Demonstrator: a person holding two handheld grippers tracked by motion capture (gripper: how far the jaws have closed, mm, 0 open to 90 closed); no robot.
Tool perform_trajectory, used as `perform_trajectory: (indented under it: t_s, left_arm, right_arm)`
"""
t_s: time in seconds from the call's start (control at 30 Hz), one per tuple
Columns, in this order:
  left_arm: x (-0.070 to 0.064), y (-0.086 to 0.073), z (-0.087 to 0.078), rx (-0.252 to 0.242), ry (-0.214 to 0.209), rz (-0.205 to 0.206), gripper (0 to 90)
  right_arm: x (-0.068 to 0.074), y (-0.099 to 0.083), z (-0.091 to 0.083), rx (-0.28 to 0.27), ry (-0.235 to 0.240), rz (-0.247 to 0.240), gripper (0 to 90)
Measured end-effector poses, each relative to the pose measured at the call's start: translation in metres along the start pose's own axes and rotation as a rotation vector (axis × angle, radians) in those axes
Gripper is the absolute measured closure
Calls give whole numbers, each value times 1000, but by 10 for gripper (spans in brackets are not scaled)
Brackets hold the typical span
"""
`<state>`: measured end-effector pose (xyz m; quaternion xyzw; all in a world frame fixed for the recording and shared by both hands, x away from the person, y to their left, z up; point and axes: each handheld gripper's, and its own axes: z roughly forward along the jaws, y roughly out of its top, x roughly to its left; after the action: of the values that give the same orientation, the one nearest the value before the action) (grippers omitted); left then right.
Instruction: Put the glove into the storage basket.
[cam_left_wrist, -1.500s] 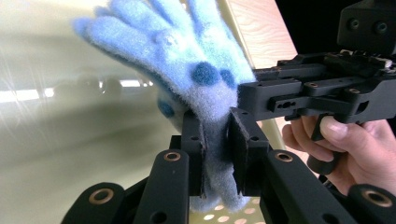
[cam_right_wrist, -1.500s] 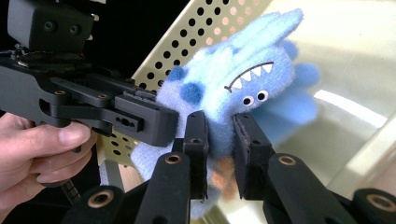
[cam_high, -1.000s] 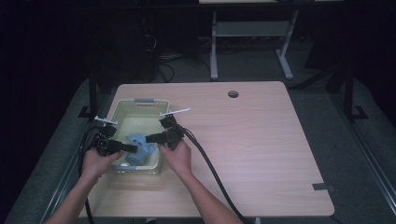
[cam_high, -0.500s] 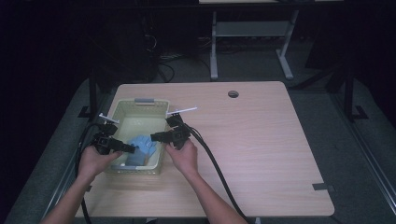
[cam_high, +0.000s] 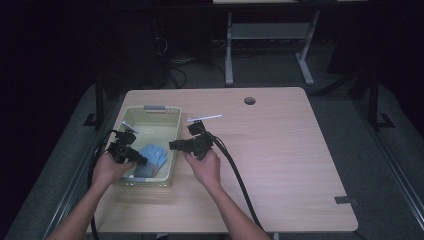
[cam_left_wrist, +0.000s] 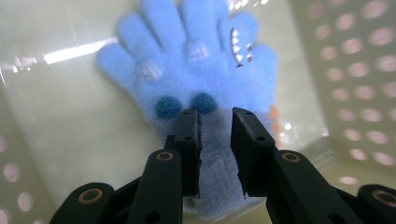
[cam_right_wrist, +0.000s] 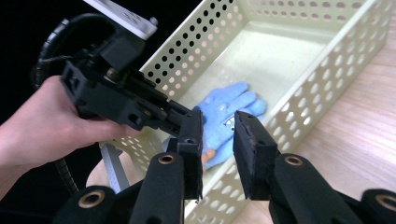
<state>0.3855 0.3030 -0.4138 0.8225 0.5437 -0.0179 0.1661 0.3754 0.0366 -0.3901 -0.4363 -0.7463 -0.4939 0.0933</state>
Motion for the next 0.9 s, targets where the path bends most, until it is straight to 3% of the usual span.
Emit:
perform_trajectory:
  t_s: [0.13, 0.43, 0.63, 0.9]
  left_arm:
    - [-2, 3, 4, 24, 7, 11, 716]
    - [0, 0, -15, -97, -68, -28, 673]
    - [0, -2, -27, -164, -94, -27, 668]
    - [-6, -1, -36, -223, -165, -21, 652]
  right_arm:
    - [-4, -1, -5, -15, 1, -7, 726]
    - [-8, -3, -15, -15, 9, 7, 694]
    - [-12, -5, -22, -11, 3, 26, 673]
    - [-22, -9, -32, 0, 1, 21, 641]
